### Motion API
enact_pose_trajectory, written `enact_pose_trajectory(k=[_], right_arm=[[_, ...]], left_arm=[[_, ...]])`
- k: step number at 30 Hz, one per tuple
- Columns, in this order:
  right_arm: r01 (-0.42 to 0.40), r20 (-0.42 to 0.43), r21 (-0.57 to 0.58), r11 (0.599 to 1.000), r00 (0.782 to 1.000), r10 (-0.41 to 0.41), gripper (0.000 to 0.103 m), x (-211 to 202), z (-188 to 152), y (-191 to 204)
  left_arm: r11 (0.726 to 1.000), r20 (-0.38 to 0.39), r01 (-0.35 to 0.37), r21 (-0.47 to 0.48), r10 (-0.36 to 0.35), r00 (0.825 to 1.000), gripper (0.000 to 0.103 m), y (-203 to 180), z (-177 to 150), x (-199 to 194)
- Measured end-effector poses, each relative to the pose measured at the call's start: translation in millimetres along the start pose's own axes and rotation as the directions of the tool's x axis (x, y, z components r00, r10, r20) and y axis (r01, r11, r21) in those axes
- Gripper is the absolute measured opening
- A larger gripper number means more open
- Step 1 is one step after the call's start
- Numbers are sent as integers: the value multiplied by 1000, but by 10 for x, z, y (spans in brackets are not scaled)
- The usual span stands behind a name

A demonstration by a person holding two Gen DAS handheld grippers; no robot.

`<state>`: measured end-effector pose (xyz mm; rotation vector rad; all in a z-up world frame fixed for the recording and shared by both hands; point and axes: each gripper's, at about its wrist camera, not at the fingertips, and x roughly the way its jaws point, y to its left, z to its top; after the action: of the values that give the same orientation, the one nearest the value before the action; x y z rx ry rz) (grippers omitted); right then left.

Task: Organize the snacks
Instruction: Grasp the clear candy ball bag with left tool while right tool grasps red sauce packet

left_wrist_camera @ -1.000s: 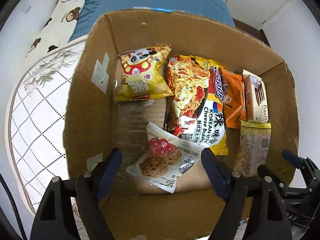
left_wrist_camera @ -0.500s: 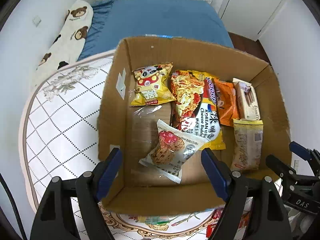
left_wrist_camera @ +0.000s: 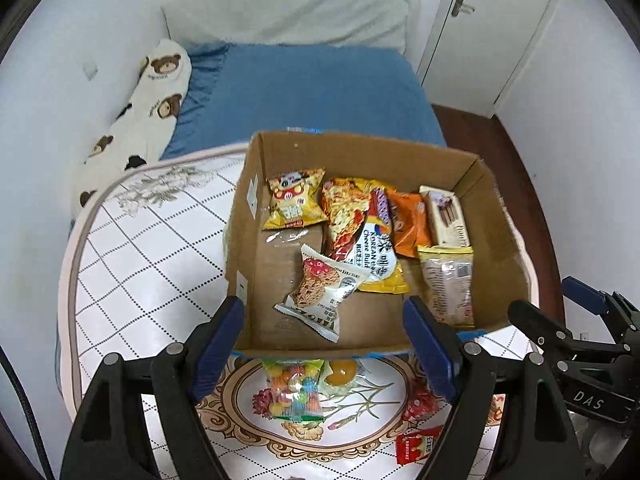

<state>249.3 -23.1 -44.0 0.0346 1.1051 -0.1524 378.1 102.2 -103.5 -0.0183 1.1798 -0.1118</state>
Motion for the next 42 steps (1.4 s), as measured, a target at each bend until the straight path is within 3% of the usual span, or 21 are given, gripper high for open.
enact_pose_trajectory(k=[7, 12, 16, 21, 24, 30, 33, 35, 37, 42], right_arm=[[-27, 65, 32, 999, 998, 25, 96, -417, -280, 19], [-65, 47, 80, 995, 997, 62, 96, -520, -617, -62], [-84, -5, 135, 987, 996, 85, 96, -394, -948, -187], [-94, -108, 289, 953, 986, 130, 96, 17, -1475, -491], [-118, -180, 440, 890, 959, 217, 96, 344, -1899, -687], [-65, -256, 741, 668, 892, 371, 96, 907, -2764, -1026], [-18, -274, 788, 616, 885, 376, 96, 1103, -2901, -1081], [9, -280, 788, 616, 896, 345, 96, 1171, -2871, -1065], [21, -286, 763, 646, 908, 308, 96, 1204, -2781, -1000], [67, -351, 531, 845, 925, 147, 91, 1304, -2486, -609]], left_arm=[[1000, 62, 21, 3, -21, 998, 81, -15, -241, -388], [1000, 64, 24, -1, -24, 998, 81, 12, -534, -471], [1000, 17, 16, -22, -15, 1000, 81, 79, -850, -335], [998, -114, -32, -62, 24, 993, 81, 199, -1263, 124], [992, -197, -60, -112, 37, 980, 81, 330, -1455, 406], [980, -250, -113, -165, 69, 966, 81, 499, -1591, 630], [978, -268, -132, -164, 85, 960, 81, 525, -1587, 712], [976, -270, -145, -164, 97, 958, 81, 538, -1569, 744], [976, -277, -151, -156, 104, 955, 81, 541, -1539, 788], [980, -293, -171, -102, 135, 947, 81, 502, -1433, 939]])
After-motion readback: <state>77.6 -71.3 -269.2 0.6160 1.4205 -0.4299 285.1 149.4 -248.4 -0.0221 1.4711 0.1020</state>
